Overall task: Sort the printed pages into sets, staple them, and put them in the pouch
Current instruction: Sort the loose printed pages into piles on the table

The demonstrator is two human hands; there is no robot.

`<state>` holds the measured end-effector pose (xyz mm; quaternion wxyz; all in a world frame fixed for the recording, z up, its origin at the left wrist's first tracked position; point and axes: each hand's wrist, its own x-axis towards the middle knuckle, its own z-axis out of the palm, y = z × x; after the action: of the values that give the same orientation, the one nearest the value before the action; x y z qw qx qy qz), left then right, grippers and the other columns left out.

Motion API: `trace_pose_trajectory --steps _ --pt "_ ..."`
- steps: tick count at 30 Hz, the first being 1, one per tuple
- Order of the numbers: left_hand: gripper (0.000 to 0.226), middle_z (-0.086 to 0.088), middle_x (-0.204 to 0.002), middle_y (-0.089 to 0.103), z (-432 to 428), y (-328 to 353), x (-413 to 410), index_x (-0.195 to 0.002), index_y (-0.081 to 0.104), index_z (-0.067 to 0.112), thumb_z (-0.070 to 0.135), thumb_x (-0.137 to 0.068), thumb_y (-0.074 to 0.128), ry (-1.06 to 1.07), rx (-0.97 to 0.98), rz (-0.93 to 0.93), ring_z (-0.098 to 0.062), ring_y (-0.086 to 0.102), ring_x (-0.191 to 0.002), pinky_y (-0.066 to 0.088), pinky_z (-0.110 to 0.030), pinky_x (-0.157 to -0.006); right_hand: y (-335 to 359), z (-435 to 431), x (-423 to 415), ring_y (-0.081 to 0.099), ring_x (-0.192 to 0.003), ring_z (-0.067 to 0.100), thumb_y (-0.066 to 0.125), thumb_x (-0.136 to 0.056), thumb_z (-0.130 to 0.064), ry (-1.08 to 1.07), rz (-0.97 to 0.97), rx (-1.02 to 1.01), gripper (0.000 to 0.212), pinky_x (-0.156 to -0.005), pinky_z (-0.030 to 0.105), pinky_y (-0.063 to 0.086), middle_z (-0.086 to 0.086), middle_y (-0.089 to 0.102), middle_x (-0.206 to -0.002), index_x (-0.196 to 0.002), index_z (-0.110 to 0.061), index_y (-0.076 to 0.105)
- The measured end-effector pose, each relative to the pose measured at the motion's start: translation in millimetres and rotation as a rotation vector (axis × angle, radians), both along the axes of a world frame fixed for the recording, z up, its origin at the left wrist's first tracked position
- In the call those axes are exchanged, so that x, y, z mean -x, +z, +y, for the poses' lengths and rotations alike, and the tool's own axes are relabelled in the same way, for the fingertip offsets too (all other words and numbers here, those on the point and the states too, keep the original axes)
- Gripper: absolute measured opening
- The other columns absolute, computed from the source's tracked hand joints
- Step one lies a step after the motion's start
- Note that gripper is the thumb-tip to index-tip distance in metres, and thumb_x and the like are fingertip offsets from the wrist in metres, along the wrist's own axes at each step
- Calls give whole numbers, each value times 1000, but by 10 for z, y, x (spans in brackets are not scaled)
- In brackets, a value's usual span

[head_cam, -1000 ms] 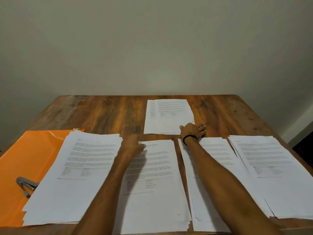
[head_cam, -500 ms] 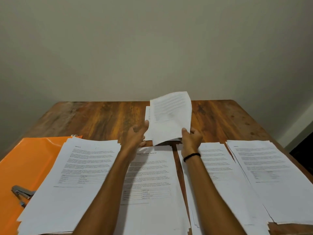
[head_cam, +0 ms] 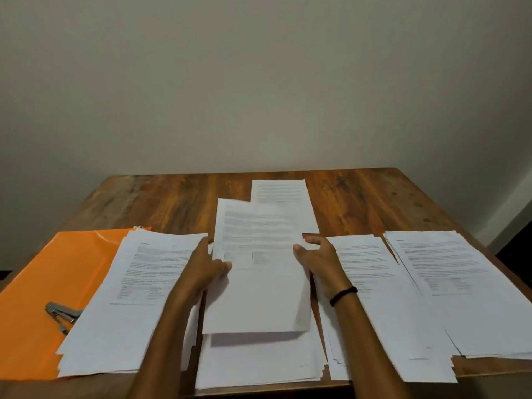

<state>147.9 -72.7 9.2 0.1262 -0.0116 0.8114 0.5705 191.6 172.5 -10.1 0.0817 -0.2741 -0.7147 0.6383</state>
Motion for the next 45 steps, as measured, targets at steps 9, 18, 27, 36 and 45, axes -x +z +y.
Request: trace_pose_trajectory --steps 9,18,27,36,45 --pt "83 -14 -141 47 14 -291 -318 -149 28 19 31 -83 77 -88 793 167 -31 47 -129 44 -42 -104 -390 -329 -148 62 -104 35 62 -92 -11 149 -304 -756 38 -83 36 50 18 61 -116 -126 -8 46" --pt "59 -11 -143 47 247 -484 -152 -137 47 18 42 -88 70 -283 802 156 -29 44 -132 43 -41 -107 -284 -331 -28 44 -117 35 69 -87 -23 108 -379 -931 46 -93 41 48 19 47 -127 -129 -14 53" --pt "53 -7 -137 57 292 -432 33 -131 56 16 37 -86 75 -185 683 183 -23 56 -121 46 -29 -93 -337 170 1146 40 -129 38 64 -85 -63 -101 -473 -816 76 -106 47 36 22 45 -140 -133 -4 55" --pt "44 -5 -139 58 305 -465 64 -132 60 15 29 -92 71 -107 555 212 -22 58 -123 44 -32 -102 -397 109 1290 56 -113 34 70 -91 -20 -200 -324 -844 24 -94 43 50 17 61 -122 -111 -7 67" --pt "61 -11 -138 58 356 -231 136 -140 48 17 47 -90 68 143 78 204 -27 64 -111 56 -44 -90 -78 88 961 73 -85 23 62 -89 6 -242 164 325 23 -63 27 61 5 67 -103 -98 -16 59"
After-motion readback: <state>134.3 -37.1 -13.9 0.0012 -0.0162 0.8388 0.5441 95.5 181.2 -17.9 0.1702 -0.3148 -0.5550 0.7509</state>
